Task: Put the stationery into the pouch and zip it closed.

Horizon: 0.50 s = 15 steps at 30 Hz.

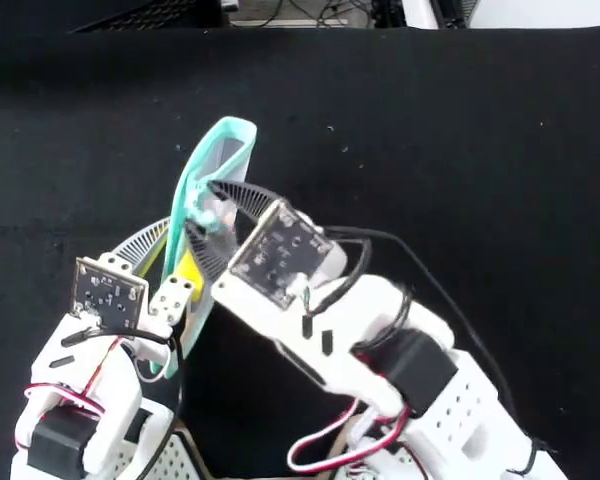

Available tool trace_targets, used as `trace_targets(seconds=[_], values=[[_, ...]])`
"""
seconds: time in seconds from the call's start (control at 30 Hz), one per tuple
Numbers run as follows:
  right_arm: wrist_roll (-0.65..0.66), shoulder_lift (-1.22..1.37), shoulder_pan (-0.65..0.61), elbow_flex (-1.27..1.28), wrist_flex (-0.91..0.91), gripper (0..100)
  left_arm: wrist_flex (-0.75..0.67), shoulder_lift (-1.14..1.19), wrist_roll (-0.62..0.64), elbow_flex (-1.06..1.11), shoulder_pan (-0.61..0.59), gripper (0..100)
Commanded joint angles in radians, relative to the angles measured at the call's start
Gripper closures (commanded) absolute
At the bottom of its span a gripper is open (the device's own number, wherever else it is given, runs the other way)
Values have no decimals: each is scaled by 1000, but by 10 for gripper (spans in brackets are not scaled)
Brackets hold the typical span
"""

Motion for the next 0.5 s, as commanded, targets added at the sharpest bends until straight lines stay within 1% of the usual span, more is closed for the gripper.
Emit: trace_targets(seconds=[0.0, 0.03, 0.07, 0.1, 0.47], values=[[0, -12, 87, -13, -40, 933, 3, -3, -2, -4, 5, 873], [0, -12, 107, -21, -44, 974, 3, -3, -2, -4, 5, 873], [0, -12, 123, -28, -44, 990, 3, -3, -2, -4, 5, 873], [0, -12, 130, -35, -44, 977, 3, -3, -2, -4, 5, 873], [2, -13, 135, -50, -35, 985, 3, -3, -2, -4, 5, 873]])
